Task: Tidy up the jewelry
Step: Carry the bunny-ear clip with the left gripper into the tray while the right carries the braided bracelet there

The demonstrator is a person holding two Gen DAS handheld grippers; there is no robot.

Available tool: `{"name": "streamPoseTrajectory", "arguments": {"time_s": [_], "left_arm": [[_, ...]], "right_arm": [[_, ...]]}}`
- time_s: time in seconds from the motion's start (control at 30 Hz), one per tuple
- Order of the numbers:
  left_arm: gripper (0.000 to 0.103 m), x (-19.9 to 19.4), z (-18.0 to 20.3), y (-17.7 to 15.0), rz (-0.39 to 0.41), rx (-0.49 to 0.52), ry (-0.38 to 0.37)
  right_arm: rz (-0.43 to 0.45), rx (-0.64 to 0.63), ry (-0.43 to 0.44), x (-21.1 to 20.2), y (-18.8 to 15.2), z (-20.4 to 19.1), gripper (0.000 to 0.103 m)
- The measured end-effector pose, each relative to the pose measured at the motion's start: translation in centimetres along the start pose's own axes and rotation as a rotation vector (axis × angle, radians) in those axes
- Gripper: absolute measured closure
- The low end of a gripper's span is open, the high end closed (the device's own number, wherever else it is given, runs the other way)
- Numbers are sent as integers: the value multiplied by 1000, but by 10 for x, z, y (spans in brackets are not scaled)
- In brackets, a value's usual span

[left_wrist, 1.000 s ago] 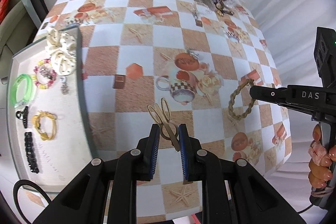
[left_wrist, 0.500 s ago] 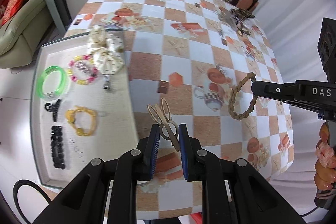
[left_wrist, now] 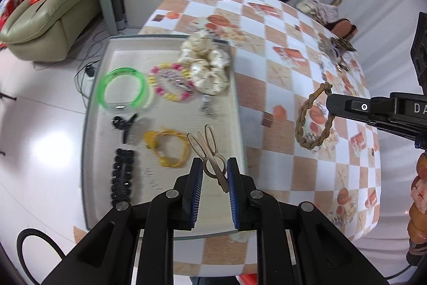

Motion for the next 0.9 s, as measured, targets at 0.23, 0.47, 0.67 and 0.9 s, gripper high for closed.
{"name": "streamPoseTrajectory", "arguments": {"time_s": [0.23, 0.47, 0.67, 0.9], "left_arm": [[80, -2, -29, 3, 15, -55, 16], [80, -3, -49, 16, 41, -85, 37], [80, 4, -56, 17, 31, -93, 36], [80, 29, -49, -3, -43, -85, 26]], "right_arm": [[-36, -73, 3, 19, 10, -33, 97], [-45, -126, 9, 30, 26, -57, 97], [-92, -143, -20, 52, 26, -56, 97], [-147, -131, -52, 82, 23, -46, 97]]}}
Point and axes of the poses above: each gripper's, at about its wrist camera, not at the fingertips, and x roughly the way its jaws point, z to its right, y to its top, the point moved 2 cm from there along x, roughly the way its jaws point, and after that the axes turned 7 degrees about -z, right-handed, at the moved point
